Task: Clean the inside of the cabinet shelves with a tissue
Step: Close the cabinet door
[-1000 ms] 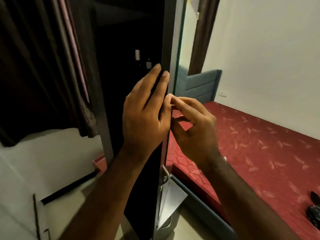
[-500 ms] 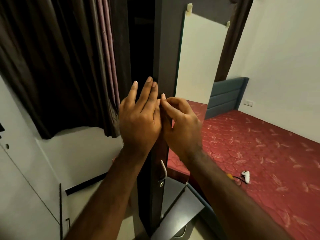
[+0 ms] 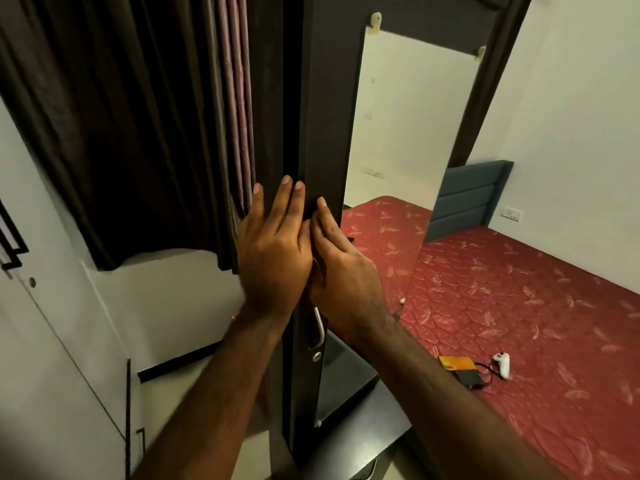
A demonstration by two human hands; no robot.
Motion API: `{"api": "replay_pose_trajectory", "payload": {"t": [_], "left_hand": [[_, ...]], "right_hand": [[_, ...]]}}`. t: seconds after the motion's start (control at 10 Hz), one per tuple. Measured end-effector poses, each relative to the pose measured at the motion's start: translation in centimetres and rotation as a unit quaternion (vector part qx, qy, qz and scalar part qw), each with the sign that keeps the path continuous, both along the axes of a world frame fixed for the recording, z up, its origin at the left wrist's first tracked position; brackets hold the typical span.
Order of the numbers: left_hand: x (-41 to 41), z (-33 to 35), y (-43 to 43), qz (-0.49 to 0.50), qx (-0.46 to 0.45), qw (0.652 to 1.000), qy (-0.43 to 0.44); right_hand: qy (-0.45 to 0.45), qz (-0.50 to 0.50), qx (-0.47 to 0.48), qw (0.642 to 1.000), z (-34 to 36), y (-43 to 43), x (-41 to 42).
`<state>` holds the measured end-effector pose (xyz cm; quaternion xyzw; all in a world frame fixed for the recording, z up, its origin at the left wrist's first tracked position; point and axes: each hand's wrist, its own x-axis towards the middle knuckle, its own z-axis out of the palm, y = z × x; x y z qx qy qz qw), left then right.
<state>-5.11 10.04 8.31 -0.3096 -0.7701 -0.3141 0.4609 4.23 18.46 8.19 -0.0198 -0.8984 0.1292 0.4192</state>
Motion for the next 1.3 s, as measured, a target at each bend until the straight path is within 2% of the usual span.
{"api": "replay_pose_trajectory", "payload": {"t": [0.5, 1.1, 1.2, 1.3], "left_hand": [[-3.2, -1.2, -0.5, -0.049, -0.039, 0.993, -0.098], [-5.4, -2.0, -1.9, -0.099, -0.058, 0.991, -0.075], [-5.9, -2.3, -3.1, -0.102, -0.064, 0.99, -0.077], [-6.3, -2.5, -5.0, -0.103, -0.055, 0.99, -0.082]], "right_hand": [[-0.037, -0.016, 0.009, 0.999, -0.8, -0.1, -3.3], [0.005, -0.066, 0.001, 0.998, -2.9, -2.1, -5.9], [0.017, -0.046, -0.008, 0.999, -3.1, -3.2, -6.2], [0.036, -0.028, 0.032, 0.998, -2.8, -4.6, -6.6]]}}
